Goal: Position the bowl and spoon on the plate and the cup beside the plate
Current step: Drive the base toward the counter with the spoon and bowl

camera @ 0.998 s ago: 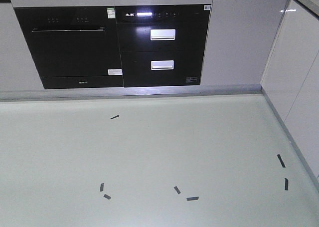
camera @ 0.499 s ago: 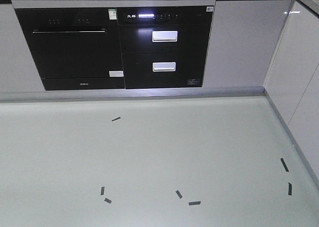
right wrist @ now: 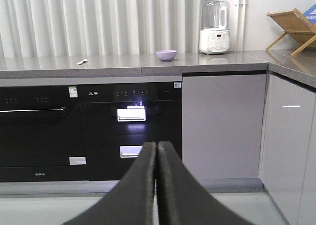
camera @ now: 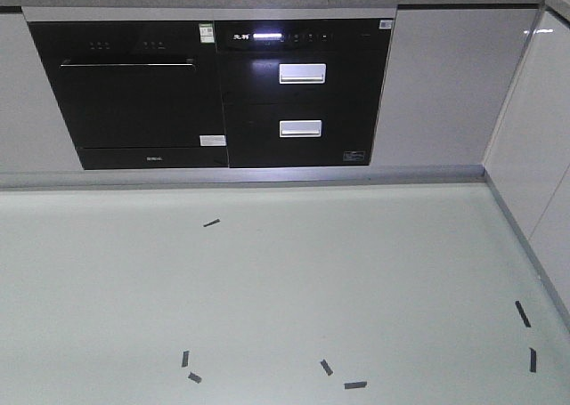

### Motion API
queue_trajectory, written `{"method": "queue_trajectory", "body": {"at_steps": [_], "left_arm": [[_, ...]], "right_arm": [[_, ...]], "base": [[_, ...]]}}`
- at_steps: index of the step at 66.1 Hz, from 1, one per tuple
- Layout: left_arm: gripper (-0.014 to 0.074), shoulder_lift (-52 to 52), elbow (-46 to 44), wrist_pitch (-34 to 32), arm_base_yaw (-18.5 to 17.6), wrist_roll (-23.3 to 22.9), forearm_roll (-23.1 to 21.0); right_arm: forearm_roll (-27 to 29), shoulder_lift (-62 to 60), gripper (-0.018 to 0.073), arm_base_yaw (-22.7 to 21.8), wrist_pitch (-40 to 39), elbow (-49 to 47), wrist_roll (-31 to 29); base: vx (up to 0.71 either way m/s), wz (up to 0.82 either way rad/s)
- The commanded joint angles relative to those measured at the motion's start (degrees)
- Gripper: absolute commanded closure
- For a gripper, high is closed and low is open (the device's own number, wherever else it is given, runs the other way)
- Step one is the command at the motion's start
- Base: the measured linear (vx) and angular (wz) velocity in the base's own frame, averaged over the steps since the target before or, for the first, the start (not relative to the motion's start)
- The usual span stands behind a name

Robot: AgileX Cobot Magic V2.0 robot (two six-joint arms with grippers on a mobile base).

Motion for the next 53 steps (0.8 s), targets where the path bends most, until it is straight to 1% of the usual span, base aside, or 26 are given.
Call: {"method": "queue_trajectory", "body": {"at_steps": [1, 18, 53], "left_arm": [[0.0603, -0.86, -1.04, -3.94, 0.04, -0.34, -0.07], [0.0603, -0.86, -1.04, -3.94, 0.04, -0.34, -0.07], [0.0603, -0.86, -1.04, -3.94, 0.04, -0.34, -0.07]], "right_arm": [[-0.49, -0.26, 0.0566, -0.01, -3.97, 0.47, -0.04], [-0.49, -0.26, 0.0566, -0.01, -3.97, 0.47, -0.04], [-0.49, -0.26, 0.0566, -0.01, -3.97, 0.47, -0.04]], "base": [[0.14, 0.06], [0.12, 0.05], [0.10, -0.08]]}}
